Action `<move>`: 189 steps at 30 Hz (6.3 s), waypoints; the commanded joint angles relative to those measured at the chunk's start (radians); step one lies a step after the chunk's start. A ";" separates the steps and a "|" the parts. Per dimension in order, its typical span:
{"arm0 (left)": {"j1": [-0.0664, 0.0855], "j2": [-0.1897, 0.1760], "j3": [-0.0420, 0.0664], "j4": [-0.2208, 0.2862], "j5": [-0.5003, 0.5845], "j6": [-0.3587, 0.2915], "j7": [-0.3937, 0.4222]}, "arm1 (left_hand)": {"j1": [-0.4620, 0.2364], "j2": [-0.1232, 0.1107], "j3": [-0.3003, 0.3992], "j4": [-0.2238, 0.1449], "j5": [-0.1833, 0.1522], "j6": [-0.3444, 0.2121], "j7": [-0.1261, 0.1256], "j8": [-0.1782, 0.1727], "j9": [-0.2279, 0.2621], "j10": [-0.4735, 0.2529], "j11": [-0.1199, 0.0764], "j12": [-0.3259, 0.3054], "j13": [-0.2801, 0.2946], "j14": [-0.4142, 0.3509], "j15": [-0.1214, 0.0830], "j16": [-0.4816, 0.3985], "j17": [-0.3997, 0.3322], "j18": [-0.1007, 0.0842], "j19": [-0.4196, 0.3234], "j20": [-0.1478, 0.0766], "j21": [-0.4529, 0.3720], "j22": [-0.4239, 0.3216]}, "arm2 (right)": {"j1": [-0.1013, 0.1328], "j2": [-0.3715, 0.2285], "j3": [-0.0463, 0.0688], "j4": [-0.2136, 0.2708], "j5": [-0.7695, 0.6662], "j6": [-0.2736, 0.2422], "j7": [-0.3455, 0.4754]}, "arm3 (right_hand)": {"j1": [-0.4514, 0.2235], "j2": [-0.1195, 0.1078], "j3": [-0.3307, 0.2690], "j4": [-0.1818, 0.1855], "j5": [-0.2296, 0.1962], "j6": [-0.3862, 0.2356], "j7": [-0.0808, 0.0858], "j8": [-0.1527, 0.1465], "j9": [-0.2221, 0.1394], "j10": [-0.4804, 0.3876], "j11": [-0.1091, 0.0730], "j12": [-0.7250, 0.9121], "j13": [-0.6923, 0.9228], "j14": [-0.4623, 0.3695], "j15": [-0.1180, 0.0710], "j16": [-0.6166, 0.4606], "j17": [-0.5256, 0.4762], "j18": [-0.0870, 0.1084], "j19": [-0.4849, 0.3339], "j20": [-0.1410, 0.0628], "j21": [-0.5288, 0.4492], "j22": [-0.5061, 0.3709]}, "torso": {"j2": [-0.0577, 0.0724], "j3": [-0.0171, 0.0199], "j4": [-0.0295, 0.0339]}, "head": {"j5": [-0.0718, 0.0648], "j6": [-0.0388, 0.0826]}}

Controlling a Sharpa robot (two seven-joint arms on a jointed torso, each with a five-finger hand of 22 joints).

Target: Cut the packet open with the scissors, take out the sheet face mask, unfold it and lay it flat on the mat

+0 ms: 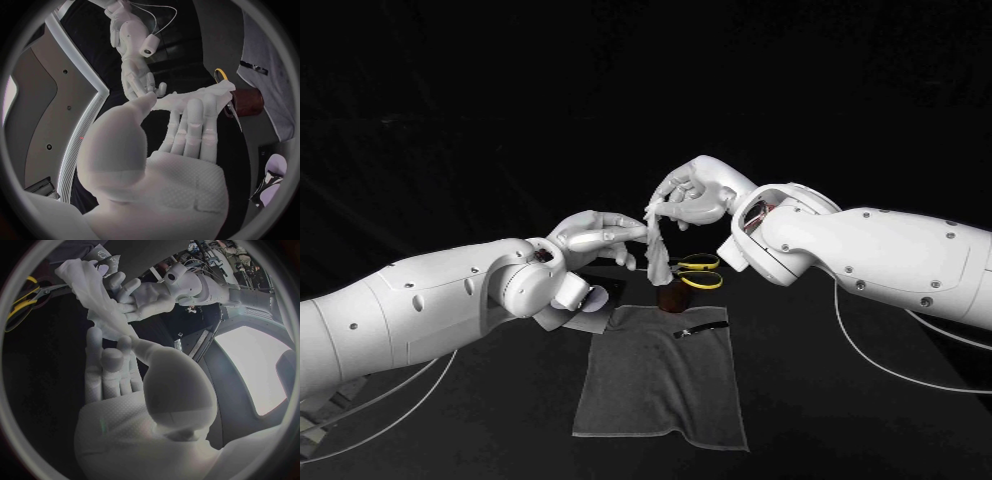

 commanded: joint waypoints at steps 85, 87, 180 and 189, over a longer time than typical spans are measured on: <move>-0.046 0.046 0.001 0.007 -0.516 -0.459 0.076 | 0.361 0.175 -0.338 0.053 0.002 0.200 -0.047 0.107 -0.286 -0.040 -0.118 1.366 0.639 0.346 -0.098 0.377 0.560 -0.024 0.263 -0.088 0.382 0.259 | 0.002 0.011 0.002 -0.004 0.001 -0.014 -0.010 | -0.008 0.006 0.013 -0.003 0.006 0.012 -0.002 0.022 0.069 0.003 -0.006 -0.002 0.000 0.010 -0.002 0.002 0.004 0.010 0.005 -0.001 0.008 0.005 | 0.000 0.0000 -0.0011 | 0.005 -0.011; -0.046 0.047 0.001 0.007 -0.512 -0.458 0.076 | 0.358 0.176 -0.327 0.058 0.002 0.203 -0.047 0.100 -0.290 -0.038 -0.119 1.365 0.638 0.347 -0.099 0.376 0.561 -0.024 0.263 -0.089 0.384 0.260 | 0.002 0.011 0.002 -0.005 0.001 -0.013 -0.011 | -0.008 0.006 0.013 -0.003 0.006 0.012 -0.002 0.022 0.069 0.003 -0.006 -0.002 0.000 0.010 -0.002 0.002 0.004 0.010 0.005 -0.001 0.008 0.005 | 0.000 0.0000 -0.0011 | 0.005 -0.011; -0.046 0.011 0.003 0.025 -0.430 -0.228 0.069 | 0.113 0.001 0.041 -0.089 0.002 0.136 0.000 -0.203 -0.115 -0.239 -0.074 1.306 0.478 0.251 -0.058 0.347 0.487 -0.010 0.178 -0.054 0.321 0.224 | -0.013 0.009 -0.001 -0.011 0.015 -0.023 -0.007 | -0.013 0.003 0.022 -0.008 0.004 0.013 -0.003 0.022 0.070 0.006 -0.007 -0.003 -0.002 0.012 -0.002 0.001 0.002 0.010 0.005 -0.002 0.011 0.008 | 0.000 0.0003 -0.0003 | 0.003 -0.010; -0.046 0.013 0.003 0.022 -0.421 -0.281 0.067 | 0.126 0.056 0.011 -0.060 0.001 0.234 -0.023 -0.177 -0.086 -0.188 -0.092 1.324 0.505 0.286 -0.072 0.351 0.529 -0.015 0.211 -0.063 0.350 0.237 | -0.013 0.004 -0.001 0.000 0.015 -0.020 -0.007 | -0.013 0.003 0.022 -0.008 0.004 0.013 -0.003 0.022 0.070 0.006 -0.007 -0.003 -0.002 0.012 -0.002 0.001 0.002 0.010 0.005 -0.002 0.011 0.008 | 0.000 0.0003 -0.0008 | 0.005 -0.011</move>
